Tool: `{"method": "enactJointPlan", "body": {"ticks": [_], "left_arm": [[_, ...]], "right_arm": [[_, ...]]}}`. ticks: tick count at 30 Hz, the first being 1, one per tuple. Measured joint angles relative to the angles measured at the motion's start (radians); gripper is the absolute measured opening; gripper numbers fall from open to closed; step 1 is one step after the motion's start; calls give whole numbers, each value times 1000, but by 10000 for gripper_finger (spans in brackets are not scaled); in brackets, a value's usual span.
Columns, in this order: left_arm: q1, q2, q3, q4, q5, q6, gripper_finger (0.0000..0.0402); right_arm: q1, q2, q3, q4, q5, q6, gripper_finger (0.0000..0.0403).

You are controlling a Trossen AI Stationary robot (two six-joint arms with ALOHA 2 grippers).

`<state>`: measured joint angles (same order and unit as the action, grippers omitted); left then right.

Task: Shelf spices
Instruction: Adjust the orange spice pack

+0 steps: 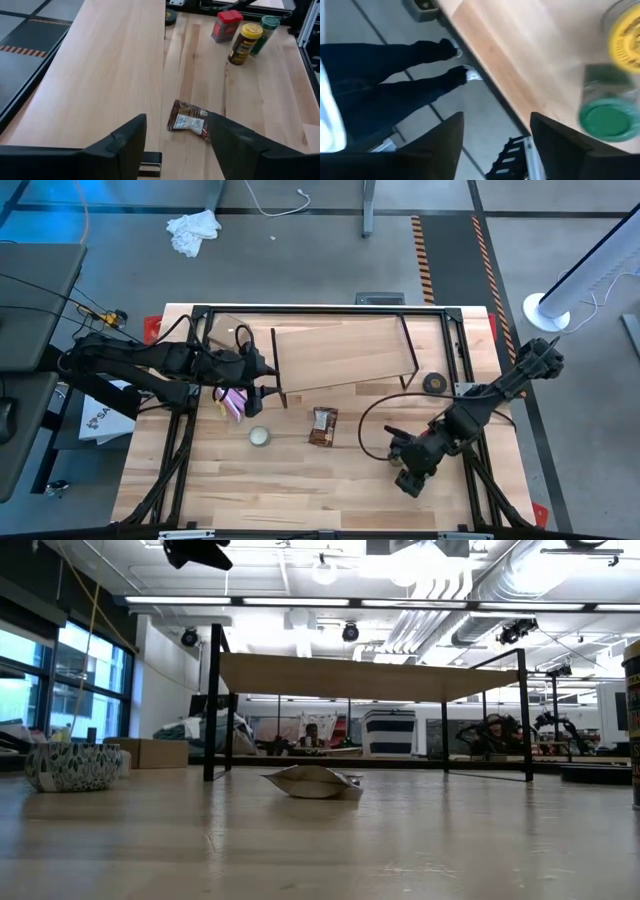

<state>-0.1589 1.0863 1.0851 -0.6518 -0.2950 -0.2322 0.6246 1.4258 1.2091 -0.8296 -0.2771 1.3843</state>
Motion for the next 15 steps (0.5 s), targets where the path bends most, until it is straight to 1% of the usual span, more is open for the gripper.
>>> {"method": "enactJointPlan", "body": {"ticks": [3,5,10,12,15], "left_arm": [[0,0,0,5,-7,1,216],[0,0,0,14,-9,0,219],[0,4,0,21,-33,-22,221],[0,9,0,20,-33,-46,221],[-5,26,0,18,-28,-49,221]], "right_arm": [[-33,0,0,-83,-4,-62,246],[-62,0,0,-130,0,-108,251],[-127,0,0,-157,41,-221,252],[-138,0,0,-207,46,-260,252],[-132,0,0,-318,88,-281,252]]}}
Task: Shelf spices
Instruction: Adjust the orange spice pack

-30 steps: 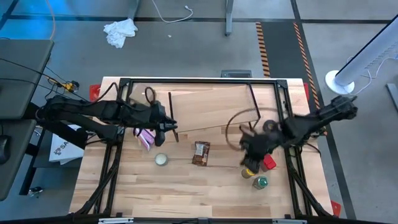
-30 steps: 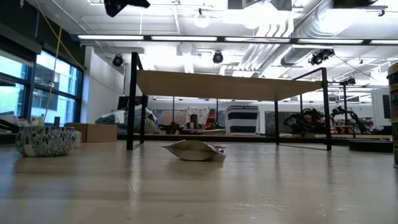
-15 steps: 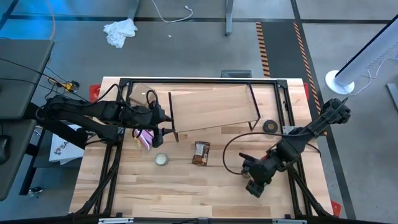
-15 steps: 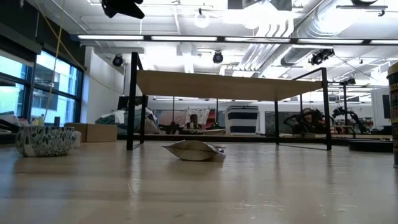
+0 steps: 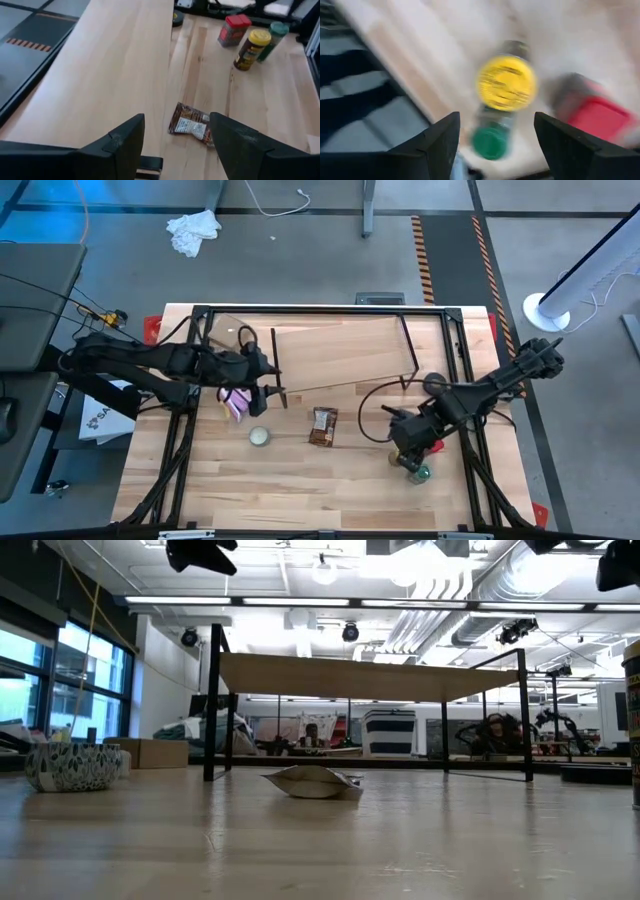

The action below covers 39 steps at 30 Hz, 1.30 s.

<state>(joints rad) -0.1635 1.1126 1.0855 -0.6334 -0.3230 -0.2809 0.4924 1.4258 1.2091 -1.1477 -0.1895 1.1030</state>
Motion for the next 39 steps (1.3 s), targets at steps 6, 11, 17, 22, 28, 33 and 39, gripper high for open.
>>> {"method": "enactJointPlan", "body": {"ticks": [6,11,17,22,28,33,39], "left_arm": [[-19,64,0,3,-1,-41,221],[-32,113,0,3,-1,-119,221],[-36,135,0,10,-1,-188,221],[-37,133,0,11,-2,-224,221],[-37,133,0,11,0,-223,221],[-37,154,0,12,30,-234,220],[-42,262,0,28,84,-177,147]], "right_arm": [[23,0,0,-14,141,43,252],[56,11,1,2,163,69,252],[93,88,1,-2,171,56,252],[95,115,0,43,201,92,252],[95,144,1,28,216,98,252],[67,136,0,85,273,124,252],[2,83,106,-85,370,58,247]]}}
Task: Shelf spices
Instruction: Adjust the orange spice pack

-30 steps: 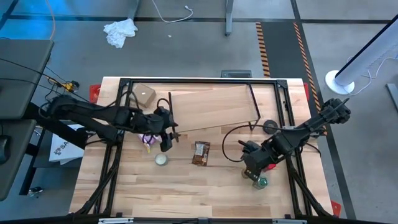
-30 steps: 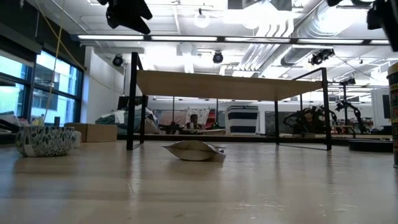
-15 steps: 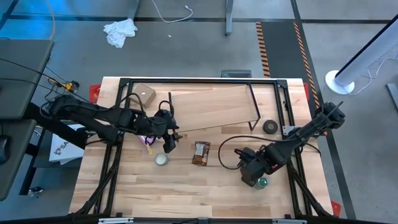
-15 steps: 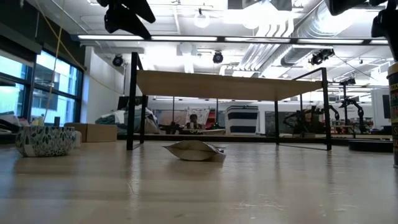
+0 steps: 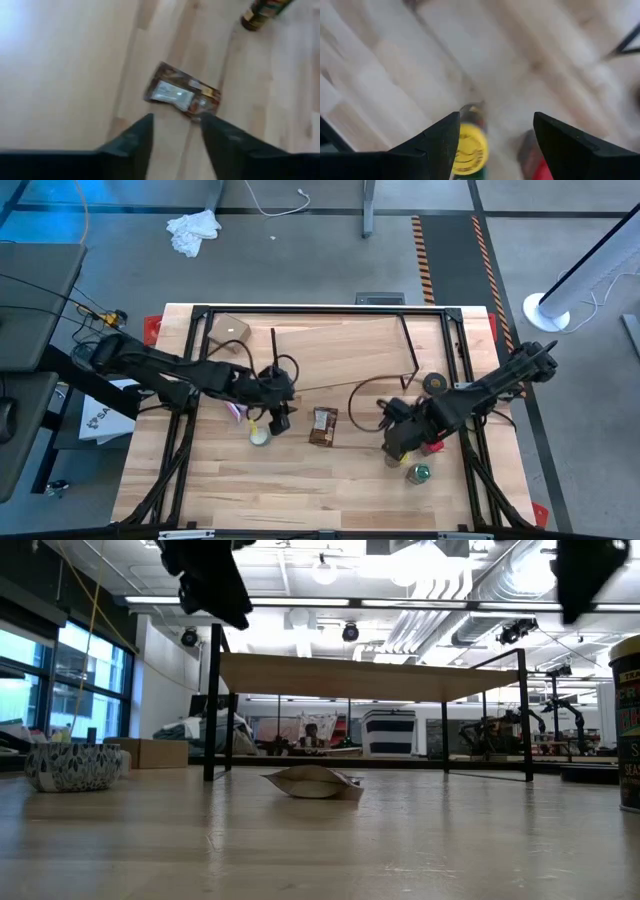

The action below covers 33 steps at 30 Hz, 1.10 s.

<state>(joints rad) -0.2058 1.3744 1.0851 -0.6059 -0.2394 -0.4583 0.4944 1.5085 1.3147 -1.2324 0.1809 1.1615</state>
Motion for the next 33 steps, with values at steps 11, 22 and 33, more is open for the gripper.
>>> {"method": "enactJointPlan", "body": {"ticks": [11,22,33], "left_arm": [[2,220,41,53,52,-8,2],[-6,380,187,-18,-36,139,1],[-107,345,188,35,-16,71,0]], "right_arm": [[-36,-13,309,-318,203,-8,19],[-36,-13,393,-339,218,-13,1],[-43,-26,391,-339,271,-15,0]]}}
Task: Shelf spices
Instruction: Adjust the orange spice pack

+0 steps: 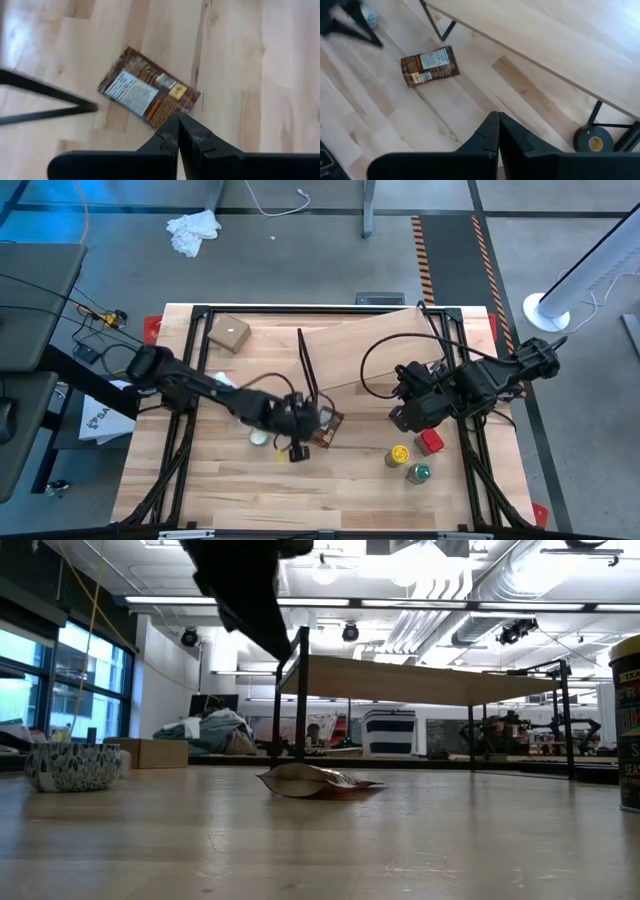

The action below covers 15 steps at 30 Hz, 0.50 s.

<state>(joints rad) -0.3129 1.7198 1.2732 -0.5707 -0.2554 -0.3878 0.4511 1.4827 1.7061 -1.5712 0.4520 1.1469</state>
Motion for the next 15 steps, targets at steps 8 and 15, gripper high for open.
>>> {"method": "enactJointPlan", "body": {"ticks": [8,15], "left_arm": [[-102,168,-1,119,-135,-189,0],[-76,245,-1,129,-226,-309,0]], "right_arm": [[-9,-11,0,0,3,2,0],[0,-13,0,0,-23,13,0]]}}
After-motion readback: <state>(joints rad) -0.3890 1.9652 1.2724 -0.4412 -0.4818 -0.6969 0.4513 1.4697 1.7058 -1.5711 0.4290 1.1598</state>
